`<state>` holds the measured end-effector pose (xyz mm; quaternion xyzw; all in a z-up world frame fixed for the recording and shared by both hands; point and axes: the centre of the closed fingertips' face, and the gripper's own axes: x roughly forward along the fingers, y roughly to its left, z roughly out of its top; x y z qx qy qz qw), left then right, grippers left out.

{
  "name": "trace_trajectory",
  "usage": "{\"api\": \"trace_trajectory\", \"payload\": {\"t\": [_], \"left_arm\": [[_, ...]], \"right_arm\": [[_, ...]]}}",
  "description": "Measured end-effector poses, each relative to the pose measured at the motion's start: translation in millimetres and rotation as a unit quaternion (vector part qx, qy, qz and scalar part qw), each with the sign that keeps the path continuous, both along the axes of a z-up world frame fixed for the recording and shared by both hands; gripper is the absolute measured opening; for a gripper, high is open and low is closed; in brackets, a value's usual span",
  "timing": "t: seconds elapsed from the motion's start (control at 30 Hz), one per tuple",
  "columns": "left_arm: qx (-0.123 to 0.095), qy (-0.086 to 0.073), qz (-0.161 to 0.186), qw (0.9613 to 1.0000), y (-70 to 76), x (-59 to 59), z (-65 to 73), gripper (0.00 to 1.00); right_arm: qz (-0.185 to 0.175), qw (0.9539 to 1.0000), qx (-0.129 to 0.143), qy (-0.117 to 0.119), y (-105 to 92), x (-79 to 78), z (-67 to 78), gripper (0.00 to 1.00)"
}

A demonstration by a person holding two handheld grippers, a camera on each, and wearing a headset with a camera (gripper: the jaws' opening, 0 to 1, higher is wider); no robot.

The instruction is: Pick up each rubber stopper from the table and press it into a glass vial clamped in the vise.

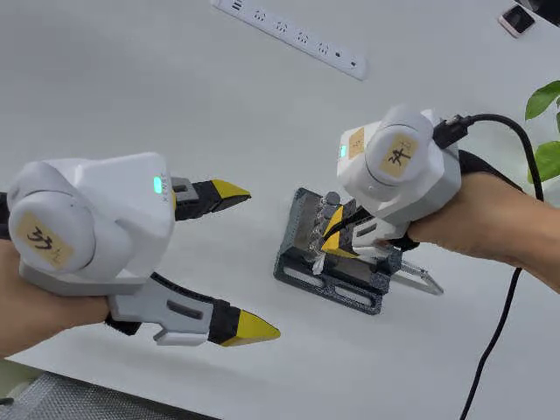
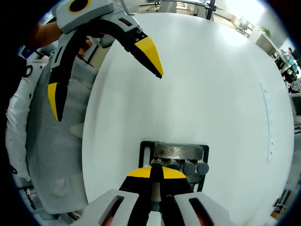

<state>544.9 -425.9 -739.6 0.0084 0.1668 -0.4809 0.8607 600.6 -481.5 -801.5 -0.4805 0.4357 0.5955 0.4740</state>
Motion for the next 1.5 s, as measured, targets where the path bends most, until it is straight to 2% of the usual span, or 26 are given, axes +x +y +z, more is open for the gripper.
{"api": "trace_trajectory", "payload": {"t": [0.5, 0.9, 1.0, 1.17, 1.37, 1.5], "left_arm": [[0.010, 0.008, -0.006, 0.9999, -0.6, -3.3, -10.5, 0.84], [0.012, 0.011, -0.007, 0.9998, -0.2, -1.9, -13.4, 0.85], [0.014, 0.015, -0.009, 0.9997, -0.9, -2.5, -17.1, 0.86], [0.016, 0.018, -0.013, 0.9996, -3.3, -2.5, -21.4, 0.87], [0.012, 0.033, -0.021, 0.9992, -6.9, -1.7, -30.7, 0.90], [0.024, 0.035, -0.028, 0.9987, -3.8, -3.9, -34.9, 0.91]], "right_arm": [[-0.002, 0.9999, -0.007, 0.014, -1.9, -0.8, -2.0, 0.00], [0.013, 0.9998, -0.015, 0.010, -0.6, -0.7, -3.3, 0.00], [0.008, 0.9997, -0.013, 0.019, -1.0, 0.2, -3.8, 0.00], [0.016, 0.9995, -0.016, 0.020, -0.8, -1.9, -3.4, 0.00], [0.016, 0.9996, -0.013, 0.020, -2.0, -0.5, -1.8, 0.00], [0.016, 0.9996, -0.013, 0.018, -1.3, -1.7, -1.0, 0.01]]}}
